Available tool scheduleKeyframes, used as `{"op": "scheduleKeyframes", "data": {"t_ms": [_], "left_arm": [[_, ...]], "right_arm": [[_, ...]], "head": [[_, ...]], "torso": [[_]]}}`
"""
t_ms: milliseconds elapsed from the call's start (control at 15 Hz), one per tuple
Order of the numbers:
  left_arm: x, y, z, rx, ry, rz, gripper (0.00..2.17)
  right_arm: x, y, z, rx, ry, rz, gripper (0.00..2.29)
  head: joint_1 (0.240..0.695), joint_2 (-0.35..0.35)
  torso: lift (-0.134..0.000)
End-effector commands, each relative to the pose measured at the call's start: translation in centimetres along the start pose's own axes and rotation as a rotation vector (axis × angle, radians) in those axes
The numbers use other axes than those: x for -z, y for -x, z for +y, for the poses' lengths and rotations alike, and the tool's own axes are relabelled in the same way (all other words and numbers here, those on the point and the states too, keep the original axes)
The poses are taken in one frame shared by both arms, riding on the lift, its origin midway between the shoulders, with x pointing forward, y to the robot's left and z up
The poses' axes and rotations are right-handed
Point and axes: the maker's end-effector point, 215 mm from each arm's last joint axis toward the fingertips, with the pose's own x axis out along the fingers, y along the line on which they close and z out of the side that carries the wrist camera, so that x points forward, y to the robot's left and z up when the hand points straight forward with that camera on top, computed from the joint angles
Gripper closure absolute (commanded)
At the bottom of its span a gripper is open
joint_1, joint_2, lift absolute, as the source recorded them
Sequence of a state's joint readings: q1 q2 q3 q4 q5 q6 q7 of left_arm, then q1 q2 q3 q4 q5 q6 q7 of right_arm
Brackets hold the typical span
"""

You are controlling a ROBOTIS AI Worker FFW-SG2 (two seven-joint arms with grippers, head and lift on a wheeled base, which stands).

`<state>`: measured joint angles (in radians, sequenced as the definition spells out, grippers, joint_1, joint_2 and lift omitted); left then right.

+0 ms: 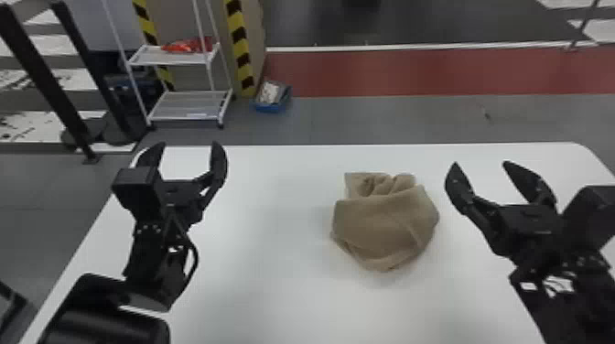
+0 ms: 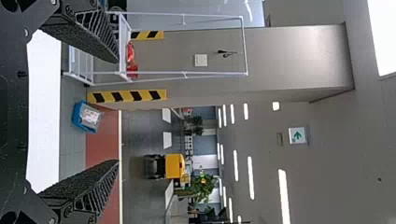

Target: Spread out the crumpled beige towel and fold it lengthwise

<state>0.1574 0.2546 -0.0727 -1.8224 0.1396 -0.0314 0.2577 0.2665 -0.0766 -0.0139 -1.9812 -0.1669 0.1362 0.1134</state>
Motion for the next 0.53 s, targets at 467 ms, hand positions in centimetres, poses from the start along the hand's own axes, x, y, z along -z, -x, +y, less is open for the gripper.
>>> {"op": "scheduleKeyframes", "data": {"t_ms": [467], "left_arm": [[0.08, 0.10, -0.24, 0.003, 0.007, 0.002, 0.14]], "right_arm": [[-0.50, 0.01, -0.48, 0.008, 0.005, -0.013, 0.18]], "head": [[0.678, 0.069]], "torso": [[-0.124]]}}
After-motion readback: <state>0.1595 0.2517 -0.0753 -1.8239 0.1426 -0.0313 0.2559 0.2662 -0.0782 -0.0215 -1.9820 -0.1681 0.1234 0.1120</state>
